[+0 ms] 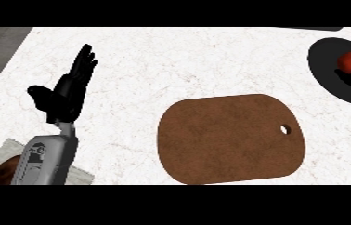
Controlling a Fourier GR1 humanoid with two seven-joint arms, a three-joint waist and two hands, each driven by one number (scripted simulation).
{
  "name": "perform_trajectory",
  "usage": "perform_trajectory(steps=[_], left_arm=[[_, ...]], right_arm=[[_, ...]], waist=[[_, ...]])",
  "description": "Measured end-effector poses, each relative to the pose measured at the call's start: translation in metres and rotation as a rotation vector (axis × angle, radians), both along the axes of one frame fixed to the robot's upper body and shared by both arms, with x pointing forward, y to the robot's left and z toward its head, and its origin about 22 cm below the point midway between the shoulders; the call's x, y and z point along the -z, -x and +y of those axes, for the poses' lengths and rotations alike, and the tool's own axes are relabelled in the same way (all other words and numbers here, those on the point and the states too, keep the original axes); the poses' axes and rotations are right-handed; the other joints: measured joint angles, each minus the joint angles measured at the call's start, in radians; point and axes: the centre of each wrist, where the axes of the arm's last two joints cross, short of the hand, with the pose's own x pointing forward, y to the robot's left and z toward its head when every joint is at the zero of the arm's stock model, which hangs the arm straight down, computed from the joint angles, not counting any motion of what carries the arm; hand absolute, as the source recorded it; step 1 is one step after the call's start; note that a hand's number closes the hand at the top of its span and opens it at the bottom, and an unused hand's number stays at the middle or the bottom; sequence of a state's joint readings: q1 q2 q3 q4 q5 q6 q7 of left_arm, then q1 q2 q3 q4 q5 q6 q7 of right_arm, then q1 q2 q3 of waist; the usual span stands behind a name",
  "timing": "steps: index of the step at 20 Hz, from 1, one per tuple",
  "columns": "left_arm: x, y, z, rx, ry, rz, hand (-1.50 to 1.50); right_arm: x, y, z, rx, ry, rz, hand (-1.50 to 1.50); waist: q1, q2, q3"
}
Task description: Pick the bell pepper from the cutting board and place it in the pan
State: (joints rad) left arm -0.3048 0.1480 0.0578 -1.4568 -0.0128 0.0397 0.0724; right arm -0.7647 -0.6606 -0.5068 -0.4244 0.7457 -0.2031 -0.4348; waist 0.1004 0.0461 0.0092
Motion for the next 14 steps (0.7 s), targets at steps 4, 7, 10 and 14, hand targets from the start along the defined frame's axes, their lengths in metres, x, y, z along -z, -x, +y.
perform_trajectory(steps=[4, 7, 10, 14], left_arm=[[-0.001, -0.001, -0.001, 0.003, 0.001, -0.003, 0.00], [0.000, 0.000, -0.002, 0.008, 0.003, -0.002, 0.00], [0.000, 0.000, -0.001, 0.007, 0.006, -0.002, 0.00], [0.000, 0.000, 0.002, -0.005, 0.005, 0.004, 0.00]], right_arm=[[0.014, 0.004, -0.003, -0.055, -0.134, 0.136, -1.50], [0.019, 0.004, -0.003, -0.101, -0.208, 0.183, -1.50], [0.023, 0.007, -0.006, -0.133, -0.240, 0.175, -1.50], [0.023, 0.009, -0.009, -0.160, -0.311, 0.075, -1.50]], waist=[[0.007, 0.003, 0.001], [0.009, 0.003, 0.001], [0.006, 0.002, 0.002], [-0.005, -0.001, 0.003]])
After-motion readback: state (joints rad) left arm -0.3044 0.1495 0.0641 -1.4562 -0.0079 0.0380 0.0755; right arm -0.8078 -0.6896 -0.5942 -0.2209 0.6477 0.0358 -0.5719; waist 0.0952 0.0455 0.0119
